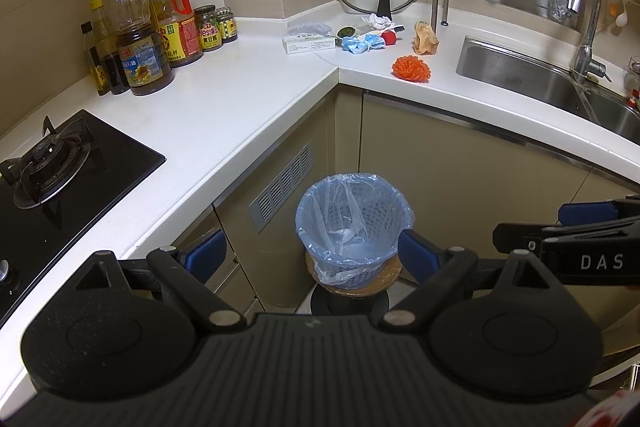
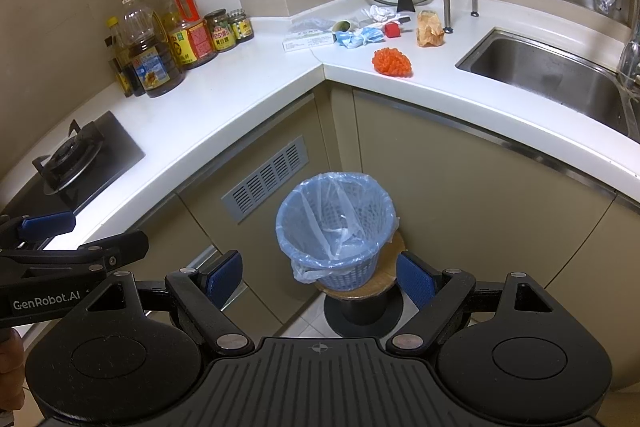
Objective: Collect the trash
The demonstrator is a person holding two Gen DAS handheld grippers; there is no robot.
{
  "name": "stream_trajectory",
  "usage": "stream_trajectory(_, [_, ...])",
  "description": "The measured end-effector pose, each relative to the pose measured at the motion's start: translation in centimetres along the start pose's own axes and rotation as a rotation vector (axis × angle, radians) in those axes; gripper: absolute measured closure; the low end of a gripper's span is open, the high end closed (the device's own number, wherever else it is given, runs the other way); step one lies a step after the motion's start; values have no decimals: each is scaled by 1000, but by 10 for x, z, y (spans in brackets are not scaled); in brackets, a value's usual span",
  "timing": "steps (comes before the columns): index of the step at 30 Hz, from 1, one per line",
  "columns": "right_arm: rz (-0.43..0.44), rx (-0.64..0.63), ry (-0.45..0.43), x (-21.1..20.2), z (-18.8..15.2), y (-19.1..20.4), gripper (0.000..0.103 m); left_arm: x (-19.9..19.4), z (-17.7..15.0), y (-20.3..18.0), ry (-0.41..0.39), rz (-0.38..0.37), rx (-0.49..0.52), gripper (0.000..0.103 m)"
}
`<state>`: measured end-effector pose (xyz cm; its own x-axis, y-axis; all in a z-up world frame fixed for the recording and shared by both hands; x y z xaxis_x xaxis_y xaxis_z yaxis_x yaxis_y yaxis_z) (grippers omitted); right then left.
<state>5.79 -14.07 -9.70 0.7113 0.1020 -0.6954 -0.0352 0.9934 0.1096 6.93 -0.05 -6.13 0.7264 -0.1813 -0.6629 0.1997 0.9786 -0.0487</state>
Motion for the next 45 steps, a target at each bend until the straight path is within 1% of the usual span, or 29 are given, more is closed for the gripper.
stream_trajectory(21, [-1, 0, -2, 3, 1, -2, 19, 1, 1, 2, 0, 1, 2, 11])
stream_trajectory(37, [1, 4, -8, -3, 3, -7, 19, 1, 1, 1, -1, 3, 4, 11])
stream_trajectory(45, [4, 15, -11, -7, 3, -12, 19, -1, 3, -5, -4, 7, 14, 11])
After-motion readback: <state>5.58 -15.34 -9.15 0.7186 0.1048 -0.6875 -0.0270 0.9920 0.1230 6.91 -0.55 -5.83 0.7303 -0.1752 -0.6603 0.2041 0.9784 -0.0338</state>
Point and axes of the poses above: each gripper's, at about its wrist camera, not at the fingertips, and x roughly the way its jaws point, y to its left, z to its top, the point moved 9 cm from there along x, roughly the way its jaws point, and after that the axes turned 10 degrees about -z, right-handed, at the moved point
